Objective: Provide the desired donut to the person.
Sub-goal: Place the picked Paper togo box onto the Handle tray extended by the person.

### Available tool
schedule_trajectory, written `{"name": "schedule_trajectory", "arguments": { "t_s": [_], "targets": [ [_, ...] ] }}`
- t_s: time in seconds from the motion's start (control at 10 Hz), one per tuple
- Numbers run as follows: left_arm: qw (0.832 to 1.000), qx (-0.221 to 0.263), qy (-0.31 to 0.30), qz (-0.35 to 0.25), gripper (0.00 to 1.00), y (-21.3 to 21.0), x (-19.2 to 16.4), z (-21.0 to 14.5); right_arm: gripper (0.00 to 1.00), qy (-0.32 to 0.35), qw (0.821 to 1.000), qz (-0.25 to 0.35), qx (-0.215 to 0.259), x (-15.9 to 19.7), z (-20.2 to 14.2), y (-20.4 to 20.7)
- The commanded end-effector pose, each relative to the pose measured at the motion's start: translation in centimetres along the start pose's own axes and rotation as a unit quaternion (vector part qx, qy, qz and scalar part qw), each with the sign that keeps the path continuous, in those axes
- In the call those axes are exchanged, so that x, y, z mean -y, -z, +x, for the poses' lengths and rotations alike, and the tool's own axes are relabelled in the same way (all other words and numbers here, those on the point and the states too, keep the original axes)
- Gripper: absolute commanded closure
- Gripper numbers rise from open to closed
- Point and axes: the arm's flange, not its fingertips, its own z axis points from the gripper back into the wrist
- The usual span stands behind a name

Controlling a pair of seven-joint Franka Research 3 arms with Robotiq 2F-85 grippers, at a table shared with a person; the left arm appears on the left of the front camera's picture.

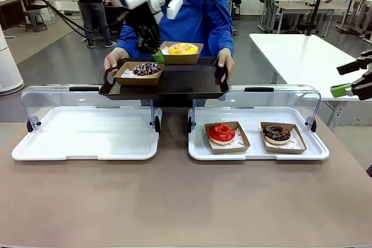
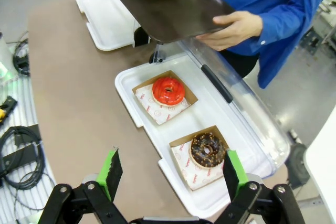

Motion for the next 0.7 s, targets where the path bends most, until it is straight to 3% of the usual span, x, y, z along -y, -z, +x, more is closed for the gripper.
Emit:
{"name": "schedule_trajectory", "arguments": {
  "t_s": [0.0, 0.2, 0.4, 0.6],
  "targets": [
    [0.999, -0.026, -0.031, 0.004, 0.98, 0.9, -2.6, 1.3, 0.0, -0.004, 1.0, 0.007, 0.01, 0.0, -0.1, 0.3],
    [0.998, -0.05, -0.034, 0.004, 0.98, 3.0, -2.8, 1.6, 0.0, -0.004, 1.0, 0.007, 0.01, 0.0, -0.1, 0.3],
    [0.999, -0.03, -0.028, -0.022, 0.98, 4.4, -3.0, 1.7, 0.0, -0.004, 1.0, 0.007, 0.01, 0.0, -0.1, 0.3],
    [0.998, -0.046, -0.038, -0.032, 0.98, 5.6, -3.1, 1.5, 0.0, -0.004, 1.0, 0.007, 0.01, 0.0, -0.1, 0.3]
  ]
}}
